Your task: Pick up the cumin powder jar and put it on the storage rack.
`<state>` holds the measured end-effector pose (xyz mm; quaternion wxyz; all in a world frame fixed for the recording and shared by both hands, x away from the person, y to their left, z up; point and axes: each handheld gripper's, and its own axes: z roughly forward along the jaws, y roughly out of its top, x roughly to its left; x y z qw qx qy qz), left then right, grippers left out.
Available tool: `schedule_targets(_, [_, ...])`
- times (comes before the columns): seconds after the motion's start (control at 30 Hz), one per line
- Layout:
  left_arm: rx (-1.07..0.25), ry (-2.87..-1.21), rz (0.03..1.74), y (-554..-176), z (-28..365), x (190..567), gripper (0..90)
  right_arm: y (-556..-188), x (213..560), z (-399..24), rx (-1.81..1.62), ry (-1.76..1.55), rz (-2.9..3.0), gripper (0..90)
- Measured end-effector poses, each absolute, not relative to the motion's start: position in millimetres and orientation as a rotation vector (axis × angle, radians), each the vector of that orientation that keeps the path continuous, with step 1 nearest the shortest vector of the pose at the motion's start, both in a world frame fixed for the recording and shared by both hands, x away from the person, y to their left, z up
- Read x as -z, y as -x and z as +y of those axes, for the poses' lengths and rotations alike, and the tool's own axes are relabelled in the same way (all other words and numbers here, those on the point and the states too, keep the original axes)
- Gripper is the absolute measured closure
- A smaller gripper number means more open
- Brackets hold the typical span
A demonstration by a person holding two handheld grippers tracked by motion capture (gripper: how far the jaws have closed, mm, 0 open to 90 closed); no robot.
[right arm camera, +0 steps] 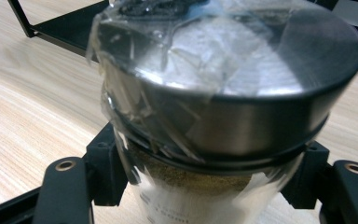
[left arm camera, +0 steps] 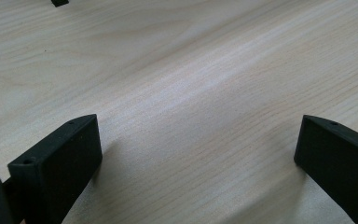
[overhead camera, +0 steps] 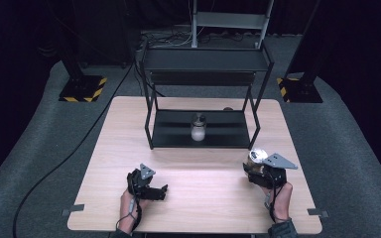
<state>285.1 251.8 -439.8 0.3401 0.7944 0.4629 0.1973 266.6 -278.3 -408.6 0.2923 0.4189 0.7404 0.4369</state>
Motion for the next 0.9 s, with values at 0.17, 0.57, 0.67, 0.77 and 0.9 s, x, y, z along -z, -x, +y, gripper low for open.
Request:
schedule_targets(0.17, [-0.514,-2.068,1.205,-285.0,251.8,439.8,0.3,-272.0,407.2,-276.0,-1.164,-1.108,1.981,30.5])
schedule_targets(0.57, [-0.514,-2.068,1.205,-285.1,251.8,439.8,0.3,-285.6,404.9,-270.9,-1.166,-1.096,1.999,30.6])
schedule_targets(0.67, [-0.513,-2.068,1.205,-285.1,251.8,439.8,0.3,-289.3,403.9,-269.6,-1.165,-1.095,2.004,30.5])
schedule_targets(0.77, [-0.514,-2.068,1.205,-285.0,251.8,439.8,0.3,-292.9,402.9,-268.4,-1.164,-1.090,2.008,30.6])
schedule_targets(0.9, [-0.514,-2.068,1.205,-285.0,251.8,439.8,0.3,-297.6,401.3,-267.0,-1.168,-1.086,2.011,30.6])
